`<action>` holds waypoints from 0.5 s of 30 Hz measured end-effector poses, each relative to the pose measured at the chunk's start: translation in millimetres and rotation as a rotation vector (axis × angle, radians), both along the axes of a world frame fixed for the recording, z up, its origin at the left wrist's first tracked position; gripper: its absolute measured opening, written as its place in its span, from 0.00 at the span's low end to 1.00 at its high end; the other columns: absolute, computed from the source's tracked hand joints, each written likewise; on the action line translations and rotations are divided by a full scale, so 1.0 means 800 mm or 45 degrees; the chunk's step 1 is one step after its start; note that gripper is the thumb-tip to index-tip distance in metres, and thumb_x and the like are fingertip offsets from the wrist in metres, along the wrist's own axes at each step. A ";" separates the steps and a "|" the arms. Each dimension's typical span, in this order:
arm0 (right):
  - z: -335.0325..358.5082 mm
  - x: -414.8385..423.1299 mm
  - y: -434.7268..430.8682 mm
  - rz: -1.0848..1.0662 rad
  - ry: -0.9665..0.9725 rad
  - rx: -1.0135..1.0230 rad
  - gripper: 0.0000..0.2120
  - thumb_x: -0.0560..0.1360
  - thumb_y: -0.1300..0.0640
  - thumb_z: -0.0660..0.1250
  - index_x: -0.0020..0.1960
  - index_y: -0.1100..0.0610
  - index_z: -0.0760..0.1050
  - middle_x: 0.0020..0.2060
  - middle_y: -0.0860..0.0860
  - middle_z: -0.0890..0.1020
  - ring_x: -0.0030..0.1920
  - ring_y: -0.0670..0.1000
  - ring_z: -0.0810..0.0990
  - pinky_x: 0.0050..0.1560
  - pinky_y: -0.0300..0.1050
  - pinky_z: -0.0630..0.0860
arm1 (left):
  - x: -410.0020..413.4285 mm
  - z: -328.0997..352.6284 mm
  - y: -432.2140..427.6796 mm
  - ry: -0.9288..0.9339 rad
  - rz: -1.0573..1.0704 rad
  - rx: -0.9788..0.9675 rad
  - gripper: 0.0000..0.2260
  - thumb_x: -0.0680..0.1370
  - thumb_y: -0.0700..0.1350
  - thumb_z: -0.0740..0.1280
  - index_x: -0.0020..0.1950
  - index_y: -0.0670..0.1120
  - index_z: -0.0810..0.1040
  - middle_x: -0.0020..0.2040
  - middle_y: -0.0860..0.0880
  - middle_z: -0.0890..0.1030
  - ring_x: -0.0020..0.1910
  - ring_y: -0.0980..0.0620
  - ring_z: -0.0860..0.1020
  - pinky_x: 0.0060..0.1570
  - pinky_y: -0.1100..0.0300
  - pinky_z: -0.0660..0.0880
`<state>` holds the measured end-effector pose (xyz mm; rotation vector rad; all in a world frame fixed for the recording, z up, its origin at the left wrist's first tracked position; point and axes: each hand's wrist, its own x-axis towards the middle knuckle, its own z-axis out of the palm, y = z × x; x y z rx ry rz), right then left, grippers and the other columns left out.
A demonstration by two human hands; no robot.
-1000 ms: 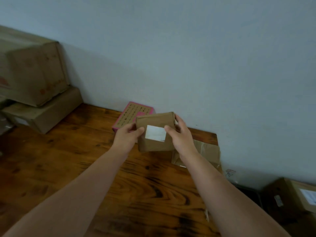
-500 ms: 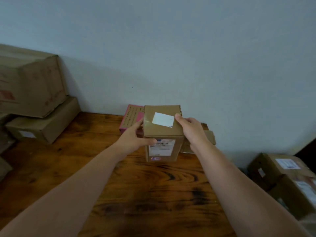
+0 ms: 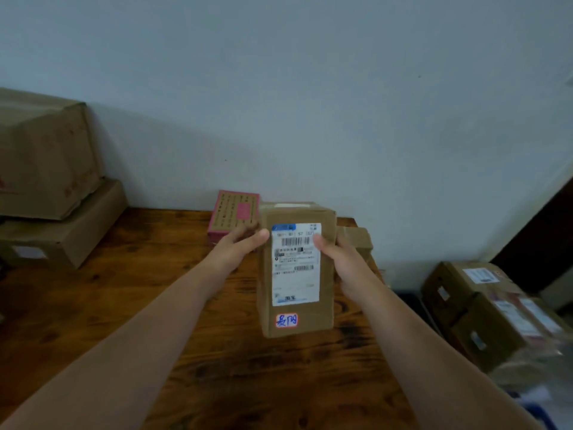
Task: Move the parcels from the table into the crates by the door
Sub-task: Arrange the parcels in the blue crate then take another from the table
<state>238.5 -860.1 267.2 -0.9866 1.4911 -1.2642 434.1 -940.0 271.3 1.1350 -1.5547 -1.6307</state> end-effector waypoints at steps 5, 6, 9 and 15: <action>0.012 -0.006 -0.005 -0.080 0.011 0.060 0.15 0.72 0.36 0.65 0.54 0.42 0.77 0.49 0.44 0.85 0.49 0.48 0.84 0.55 0.52 0.77 | -0.013 -0.006 0.006 0.065 -0.283 0.026 0.51 0.57 0.56 0.77 0.74 0.64 0.53 0.59 0.55 0.74 0.59 0.53 0.74 0.52 0.57 0.71; 0.012 -0.008 -0.004 -0.077 0.017 0.078 0.14 0.73 0.36 0.64 0.54 0.42 0.77 0.48 0.44 0.85 0.50 0.48 0.84 0.55 0.51 0.76 | -0.018 -0.006 0.007 0.069 -0.263 0.036 0.50 0.58 0.55 0.76 0.74 0.65 0.54 0.60 0.53 0.75 0.57 0.53 0.75 0.48 0.58 0.72; 0.007 -0.019 0.008 -0.087 0.014 0.105 0.12 0.74 0.42 0.66 0.57 0.41 0.76 0.48 0.42 0.85 0.52 0.47 0.82 0.58 0.52 0.74 | -0.032 -0.014 0.013 0.094 -0.200 0.072 0.43 0.63 0.52 0.75 0.73 0.65 0.57 0.58 0.52 0.80 0.51 0.54 0.80 0.42 0.59 0.72; -0.019 -0.043 0.056 -0.074 -0.296 0.082 0.31 0.65 0.48 0.71 0.67 0.47 0.69 0.55 0.51 0.83 0.56 0.57 0.81 0.61 0.62 0.73 | -0.065 -0.030 0.033 0.163 -0.228 0.148 0.34 0.64 0.56 0.71 0.69 0.63 0.65 0.51 0.53 0.84 0.47 0.49 0.83 0.46 0.50 0.76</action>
